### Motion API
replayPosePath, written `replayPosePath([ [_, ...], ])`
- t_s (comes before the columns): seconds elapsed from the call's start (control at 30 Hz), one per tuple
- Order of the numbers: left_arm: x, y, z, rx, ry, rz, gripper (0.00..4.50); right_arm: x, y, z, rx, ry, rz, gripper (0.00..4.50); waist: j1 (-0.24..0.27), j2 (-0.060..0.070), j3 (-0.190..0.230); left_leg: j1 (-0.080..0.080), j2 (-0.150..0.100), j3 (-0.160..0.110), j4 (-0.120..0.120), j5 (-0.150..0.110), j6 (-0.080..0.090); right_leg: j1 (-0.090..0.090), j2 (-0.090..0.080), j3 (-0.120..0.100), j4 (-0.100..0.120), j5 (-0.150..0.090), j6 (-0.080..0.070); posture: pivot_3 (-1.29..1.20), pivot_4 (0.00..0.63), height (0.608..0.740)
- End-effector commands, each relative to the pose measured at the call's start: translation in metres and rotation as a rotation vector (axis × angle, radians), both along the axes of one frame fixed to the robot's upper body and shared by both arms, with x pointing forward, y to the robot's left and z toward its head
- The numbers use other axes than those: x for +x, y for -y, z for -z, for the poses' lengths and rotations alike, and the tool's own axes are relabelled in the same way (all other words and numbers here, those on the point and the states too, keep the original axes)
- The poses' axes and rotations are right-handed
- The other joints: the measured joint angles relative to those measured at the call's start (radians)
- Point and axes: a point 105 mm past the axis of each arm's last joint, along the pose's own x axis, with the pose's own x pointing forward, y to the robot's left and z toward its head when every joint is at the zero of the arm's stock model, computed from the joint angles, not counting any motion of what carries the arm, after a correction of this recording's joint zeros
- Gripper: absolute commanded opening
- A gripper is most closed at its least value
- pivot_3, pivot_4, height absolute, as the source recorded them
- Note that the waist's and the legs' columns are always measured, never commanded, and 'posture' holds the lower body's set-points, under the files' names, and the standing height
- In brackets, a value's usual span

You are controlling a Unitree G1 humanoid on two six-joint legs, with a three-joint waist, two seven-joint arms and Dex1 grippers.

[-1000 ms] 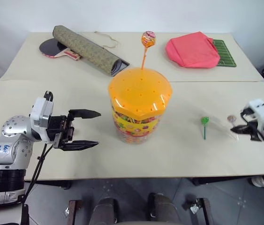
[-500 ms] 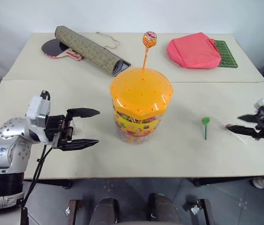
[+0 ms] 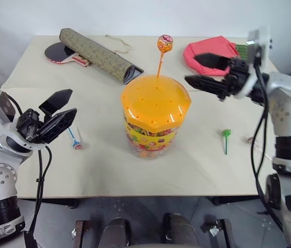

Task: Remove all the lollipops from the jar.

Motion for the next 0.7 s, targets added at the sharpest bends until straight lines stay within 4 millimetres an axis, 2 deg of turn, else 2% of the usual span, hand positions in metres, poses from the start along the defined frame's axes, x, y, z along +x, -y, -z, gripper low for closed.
replayPosePath([
  [0.03, -0.007, 0.008, -0.005, 0.041, 0.051, 0.026, 4.5, -0.003, -0.017, -0.012, 0.017, -0.013, -0.032, 4.42, 0.005, 0.0, 0.0, 0.0, 0.0, 0.0, 0.0, 0.0, 0.0, 0.0, 0.0, 0.0, 0.0, 0.0, 0.0, 0.0, 0.15, 0.74],
  [0.13, -0.006, 0.009, -0.005, 0.043, 0.055, 0.027, 4.5, -0.007, -0.029, -0.006, -0.011, -0.027, -0.098, 4.42, 0.006, 0.0, 0.0, 0.0, 0.0, 0.0, 0.0, 0.0, 0.0, 0.0, 0.0, 0.0, 0.0, 0.0, 0.0, 0.0, 0.15, 0.74],
  [0.17, -0.006, 0.009, -0.006, 0.044, 0.056, 0.027, 4.5, -0.005, -0.032, -0.002, -0.028, -0.025, -0.099, 4.24, 0.006, 0.0, 0.0, 0.0, 0.0, 0.0, 0.0, 0.0, 0.0, 0.0, 0.0, 0.0, 0.0, 0.0, 0.0, 0.0, 0.15, 0.74],
  [0.27, -0.005, 0.009, -0.006, 0.049, 0.06, 0.027, 4.5, 0.002, -0.039, 0.002, -0.029, -0.031, -0.088, 3.46, 0.001, 0.0, 0.0, 0.0, 0.0, 0.001, 0.0, 0.0, 0.0, 0.0, 0.0, 0.0, 0.0, 0.0, 0.0, 0.0, 0.15, 0.74],
  [0.6, -0.006, 0.007, -0.01, 0.059, 0.108, 0.022, 4.5, 0.005, -0.039, -0.013, 0.041, 0.008, -0.097, 0.03, -0.018, 0.0, 0.0, 0.001, 0.0, 0.001, 0.0, 0.0, 0.0, 0.0, 0.0, 0.0, 0.001, 0.0, 0.0, 0.0, 0.15, 0.74],
  [0.63, -0.006, 0.007, -0.01, 0.063, 0.116, 0.021, 4.5, 0.005, -0.038, -0.015, 0.051, 0.013, -0.1, 0.03, -0.018, 0.0, 0.0, 0.001, 0.0, 0.001, 0.0, 0.0, 0.0, 0.0, 0.0, 0.0, 0.001, 0.0, 0.0, 0.0, 0.15, 0.74],
  [0.7, -0.004, 0.007, -0.015, 0.067, 0.145, 0.024, 4.5, 0.001, -0.027, -0.033, 0.141, 0.045, -0.125, 0.03, -0.017, 0.0, 0.0, 0.001, 0.0, 0.001, 0.0, 0.0, 0.0, 0.0, 0.0, 0.0, 0.001, 0.0, 0.0, 0.0, 0.15, 0.74],
])
